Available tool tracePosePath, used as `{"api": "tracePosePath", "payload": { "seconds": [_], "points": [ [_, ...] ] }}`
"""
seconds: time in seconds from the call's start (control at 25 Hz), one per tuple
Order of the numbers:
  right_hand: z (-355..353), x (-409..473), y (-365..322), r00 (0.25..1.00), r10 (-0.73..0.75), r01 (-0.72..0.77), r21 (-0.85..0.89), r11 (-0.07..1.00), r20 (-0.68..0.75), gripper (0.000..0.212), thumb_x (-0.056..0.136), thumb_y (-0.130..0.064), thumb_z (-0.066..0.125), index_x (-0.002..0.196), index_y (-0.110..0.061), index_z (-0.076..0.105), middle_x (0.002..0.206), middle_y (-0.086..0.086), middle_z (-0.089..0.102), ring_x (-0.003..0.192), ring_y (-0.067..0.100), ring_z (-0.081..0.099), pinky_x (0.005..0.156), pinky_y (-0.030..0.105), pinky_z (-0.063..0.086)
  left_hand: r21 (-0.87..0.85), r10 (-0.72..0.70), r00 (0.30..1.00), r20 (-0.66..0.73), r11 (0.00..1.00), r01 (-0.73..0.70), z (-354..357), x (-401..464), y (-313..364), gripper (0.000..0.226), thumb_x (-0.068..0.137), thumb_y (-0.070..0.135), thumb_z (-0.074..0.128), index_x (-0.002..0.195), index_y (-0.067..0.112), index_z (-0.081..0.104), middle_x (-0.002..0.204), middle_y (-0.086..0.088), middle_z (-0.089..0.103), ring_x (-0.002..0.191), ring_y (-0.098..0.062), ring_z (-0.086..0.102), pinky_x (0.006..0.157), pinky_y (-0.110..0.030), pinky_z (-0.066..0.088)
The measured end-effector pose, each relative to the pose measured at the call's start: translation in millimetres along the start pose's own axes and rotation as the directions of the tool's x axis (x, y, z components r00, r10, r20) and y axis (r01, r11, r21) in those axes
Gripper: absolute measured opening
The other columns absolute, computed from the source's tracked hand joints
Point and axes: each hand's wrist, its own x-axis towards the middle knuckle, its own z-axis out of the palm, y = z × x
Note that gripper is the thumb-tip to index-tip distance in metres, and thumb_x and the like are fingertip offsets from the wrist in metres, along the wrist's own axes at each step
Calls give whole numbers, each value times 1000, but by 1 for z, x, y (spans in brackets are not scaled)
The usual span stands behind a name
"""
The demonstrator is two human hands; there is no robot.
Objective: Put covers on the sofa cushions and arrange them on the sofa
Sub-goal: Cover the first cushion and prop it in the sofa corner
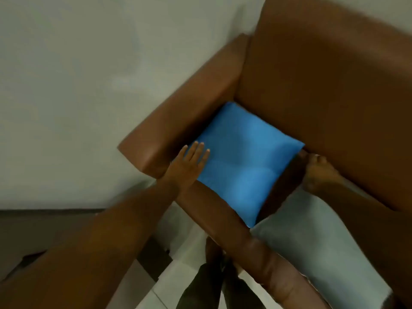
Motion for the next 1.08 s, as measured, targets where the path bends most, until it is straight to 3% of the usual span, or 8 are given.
{"api": "tracePosePath", "payload": {
  "seconds": [0.2, 0.52, 0.6, 0.72, 0.8, 0.88, 0.96, 1.08],
  "points": [
    [46, 83, -1, 992, -100, 98, -21, 995, -78, 95, 90, -5, 61, 160, -2, -3, 160, 32, 16, 146, 50, 22, 115, 58, 28, -31, -37, 992, 119, 999, 41, 79, 31, -16, 92, 104, 17, 39, 137, 13, -47, 164, -23, -14, 152, -40, -4, 123, -51, 6],
    [58, 125, 0, 928, -367, 373, 215, 903, -68, 122, 62, -42, 83, 159, -7, 18, 166, 24, 12, 150, 47, 15, 116, 63, 27, -424, -92, 992, 90, 898, 122, 94, 43, -24, 82, 89, 29, 63, 156, 11, 20, 159, -28, 25, 143, -43, 32, 105, -52, 42],
    [36, 110, 0, 908, -407, 416, 349, 840, -104, 114, 57, -52, 73, 152, 2, 38, 160, 30, 27, 148, 45, 27, 119, 50, 27, -693, -140, 976, 165, 688, 216, 79, 53, -38, 84, 82, 33, 72, 153, 14, 32, 157, -19, 35, 141, -35, 37, 109, -44, 39],
    [-8, 80, 9, 914, -306, 404, 513, 757, -267, 58, 74, -17, 88, 125, 0, 68, 131, 19, 63, 126, 41, 59, 99, 32, 43, -832, -230, 916, 330, 388, 397, 35, 89, -75, 67, 86, 25, 77, 145, 25, 46, 149, -7, 50, 134, -21, 48, 109, -32, 37],
    [-42, 64, 19, 934, -190, 347, 637, 688, -303, 24, 78, -38, 85, 95, -25, 77, 90, -3, 77, 90, 25, 77, 69, 28, 54, -863, -308, 847, 433, 128, 488, -1, 122, -105, 54, 89, 13, 74, 138, 21, 54, 141, -13, 57, 126, -29, 56, 102, -40, 46],
    [-72, 56, 28, 958, -31, 250, 780, 574, -284, 43, 70, -72, 75, 84, -31, 76, 71, -6, 78, 63, 12, 77, 46, 29, 57, -883, -351, 816, 459, -75, 464, -41, 159, -129, 40, 87, 13, 73, 124, 25, 64, 129, -14, 65, 108, -33, 65, 81, -43, 57],
    [-82, 57, 38, 959, 119, 178, 877, 446, -256, 50, 66, -77, 76, 90, -33, 77, 77, -5, 79, 63, 11, 77, 46, 34, 60, -897, -330, 835, 440, -117, 427, -70, 195, -136, 30, 84, 19, 74, 103, 41, 70, 117, 5, 67, 97, -24, 67, 62, -38, 62],
    [-63, 63, 50, 953, 149, 200, 920, 338, -262, 47, 71, -44, 84, 113, -24, 75, 98, -5, 79, 84, 12, 76, 66, 34, 63, -893, -181, 880, 440, 20, 450, -70, 234, -117, 34, 88, 12, 72, 115, 33, 68, 119, 4, 66, 101, -19, 67, 75, -39, 62]
  ]
}}
